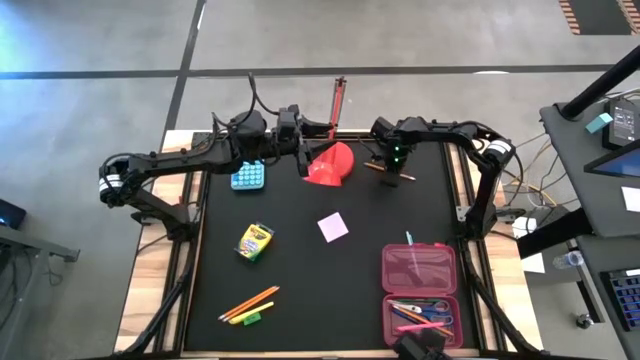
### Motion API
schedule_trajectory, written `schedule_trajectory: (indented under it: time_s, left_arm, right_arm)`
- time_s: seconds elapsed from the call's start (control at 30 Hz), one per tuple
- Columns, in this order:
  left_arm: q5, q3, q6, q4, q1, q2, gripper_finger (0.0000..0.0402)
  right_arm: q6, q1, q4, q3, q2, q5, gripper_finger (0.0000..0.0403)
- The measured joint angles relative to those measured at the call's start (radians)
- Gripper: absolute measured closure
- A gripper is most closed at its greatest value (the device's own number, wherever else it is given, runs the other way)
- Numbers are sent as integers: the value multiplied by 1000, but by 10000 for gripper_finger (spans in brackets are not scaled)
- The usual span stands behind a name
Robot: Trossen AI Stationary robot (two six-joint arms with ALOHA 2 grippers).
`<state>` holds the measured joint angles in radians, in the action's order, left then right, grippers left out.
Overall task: Pack school essentials
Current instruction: Put the orange pencil into the pink supply box
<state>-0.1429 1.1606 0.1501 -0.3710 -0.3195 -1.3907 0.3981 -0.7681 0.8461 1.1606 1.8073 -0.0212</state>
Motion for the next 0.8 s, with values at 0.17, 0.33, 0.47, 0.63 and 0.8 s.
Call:
schedule_trajectory:
  time_s: [0.17,0.33,0.47,0.63,0.8]
  left_arm:
    - [0,0,1,0,0,0,208]
    - [0,0,6,0,0,0,208]
    - [-1,0,27,-1,0,0,208]
    - [-1,0,29,-3,1,0,208]
    - [-3,-1,117,-3,1,0,208]
  right_arm:
    - [-67,-2,56,-5,-42,15,392]
    - [-136,-6,125,-7,-176,31,393]
    - [-280,20,188,-17,-291,31,393]
    - [-429,138,253,-18,-478,22,393]
    - [-657,341,295,-20,-662,21,393]
